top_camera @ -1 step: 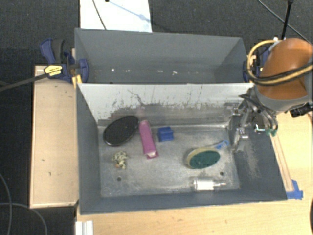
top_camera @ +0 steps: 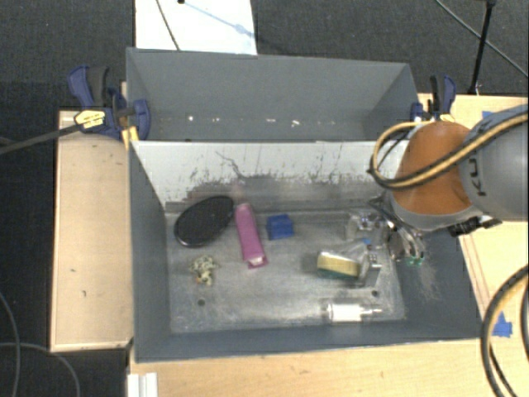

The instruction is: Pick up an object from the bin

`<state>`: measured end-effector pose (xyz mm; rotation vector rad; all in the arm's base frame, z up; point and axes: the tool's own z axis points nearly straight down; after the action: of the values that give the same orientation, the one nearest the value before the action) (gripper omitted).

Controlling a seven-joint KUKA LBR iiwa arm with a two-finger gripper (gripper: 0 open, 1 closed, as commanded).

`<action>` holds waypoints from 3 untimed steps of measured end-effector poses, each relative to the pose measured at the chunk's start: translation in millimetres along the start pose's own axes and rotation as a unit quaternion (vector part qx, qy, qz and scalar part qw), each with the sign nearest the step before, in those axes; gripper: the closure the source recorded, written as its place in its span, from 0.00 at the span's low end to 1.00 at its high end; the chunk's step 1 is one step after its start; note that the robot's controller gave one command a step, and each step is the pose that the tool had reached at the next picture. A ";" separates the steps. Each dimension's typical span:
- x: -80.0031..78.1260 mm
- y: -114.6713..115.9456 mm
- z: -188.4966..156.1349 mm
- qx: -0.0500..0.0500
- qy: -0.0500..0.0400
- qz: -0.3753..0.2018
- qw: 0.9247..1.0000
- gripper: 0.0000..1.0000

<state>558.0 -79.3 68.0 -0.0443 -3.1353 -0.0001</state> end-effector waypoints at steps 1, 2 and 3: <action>-1.9 0.1 -3.6 0.000 -0.003 -0.002 1.000 1.00; -2.0 0.1 -3.7 0.000 -0.003 -0.003 1.000 0.00; -2.0 0.1 -3.6 0.000 -0.003 -0.005 1.000 1.00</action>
Offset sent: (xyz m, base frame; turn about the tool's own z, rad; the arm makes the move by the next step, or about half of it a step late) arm 0.0000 0.0000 0.0000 0.0000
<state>559.9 -79.3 71.7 -0.0294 -3.1422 0.0006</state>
